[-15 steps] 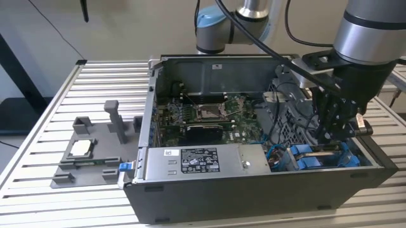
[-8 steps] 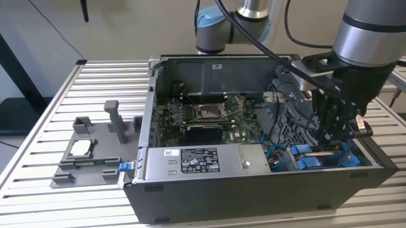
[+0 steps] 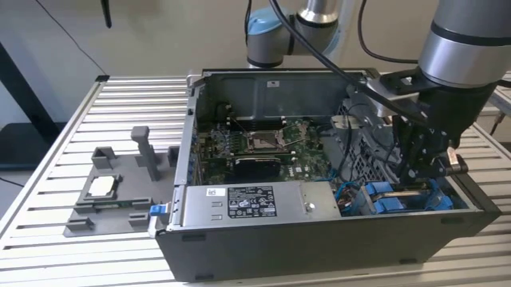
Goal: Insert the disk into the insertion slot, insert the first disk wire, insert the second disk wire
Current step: 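Insert the second disk wire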
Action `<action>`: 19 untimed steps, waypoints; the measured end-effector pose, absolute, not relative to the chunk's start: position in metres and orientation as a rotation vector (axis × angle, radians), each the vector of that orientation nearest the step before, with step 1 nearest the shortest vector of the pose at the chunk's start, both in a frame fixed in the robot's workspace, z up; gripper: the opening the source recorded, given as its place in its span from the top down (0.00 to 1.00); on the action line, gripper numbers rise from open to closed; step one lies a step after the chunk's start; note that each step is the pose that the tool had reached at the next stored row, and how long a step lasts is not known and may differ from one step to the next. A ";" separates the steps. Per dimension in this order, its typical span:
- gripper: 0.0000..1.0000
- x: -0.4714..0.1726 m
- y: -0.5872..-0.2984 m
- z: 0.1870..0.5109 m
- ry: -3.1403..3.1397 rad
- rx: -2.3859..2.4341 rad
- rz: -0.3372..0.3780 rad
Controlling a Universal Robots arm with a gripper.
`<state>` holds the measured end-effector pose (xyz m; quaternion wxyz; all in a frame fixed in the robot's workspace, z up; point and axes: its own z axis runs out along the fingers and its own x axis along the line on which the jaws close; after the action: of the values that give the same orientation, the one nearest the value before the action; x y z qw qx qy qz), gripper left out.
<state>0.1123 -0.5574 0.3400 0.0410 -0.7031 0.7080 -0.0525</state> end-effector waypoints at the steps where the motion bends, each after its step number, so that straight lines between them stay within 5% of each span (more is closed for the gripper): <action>1: 0.84 0.113 -0.557 0.339 2.168 -2.153 -0.160; 19: 0.76 0.113 -0.557 0.350 2.164 -2.148 -0.149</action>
<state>0.1130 -0.5575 0.3497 0.0446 -0.7029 0.7082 -0.0489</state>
